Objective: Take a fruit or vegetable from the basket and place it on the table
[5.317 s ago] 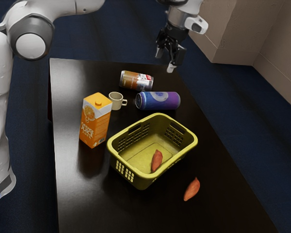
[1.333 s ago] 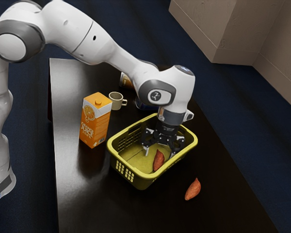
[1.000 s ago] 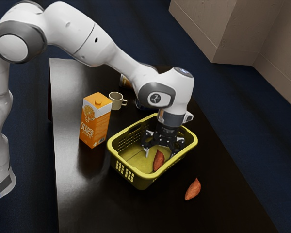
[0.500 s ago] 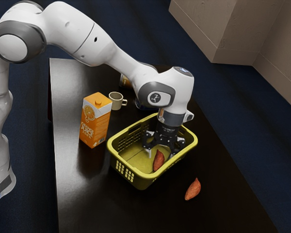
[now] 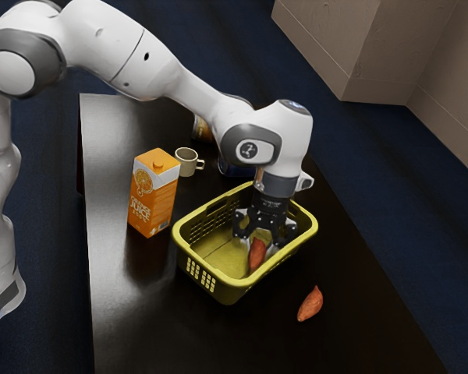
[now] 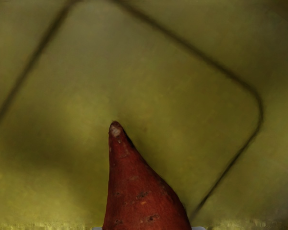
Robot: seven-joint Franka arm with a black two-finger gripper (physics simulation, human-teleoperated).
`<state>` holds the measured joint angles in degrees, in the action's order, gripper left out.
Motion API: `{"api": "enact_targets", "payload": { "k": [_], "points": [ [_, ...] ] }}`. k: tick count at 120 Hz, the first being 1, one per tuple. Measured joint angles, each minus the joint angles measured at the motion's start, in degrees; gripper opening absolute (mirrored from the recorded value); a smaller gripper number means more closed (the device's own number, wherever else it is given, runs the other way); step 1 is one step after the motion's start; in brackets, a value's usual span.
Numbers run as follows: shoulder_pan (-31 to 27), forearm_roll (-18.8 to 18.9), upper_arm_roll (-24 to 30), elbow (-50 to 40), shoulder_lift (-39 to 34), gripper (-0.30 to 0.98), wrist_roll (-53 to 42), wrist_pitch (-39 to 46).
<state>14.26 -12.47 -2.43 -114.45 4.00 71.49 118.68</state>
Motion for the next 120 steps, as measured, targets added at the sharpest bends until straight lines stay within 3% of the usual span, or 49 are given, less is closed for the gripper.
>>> {"api": "enact_targets", "payload": {
  "k": [32,55,100,120],
  "points": [
    [0.1,0.9,0.4,4.3,-9.0,0.14,-0.7,-5.6],
    [12.0,1.8,0.7,5.7,-9.7,0.14,-1.1,-8.3],
    [22.3,3.0,0.8,10.8,-4.2,0.14,-1.6,-9.9],
    [27.1,3.1,0.7,11.2,-4.0,0.5,-1.8,-10.2]
  ]
}}
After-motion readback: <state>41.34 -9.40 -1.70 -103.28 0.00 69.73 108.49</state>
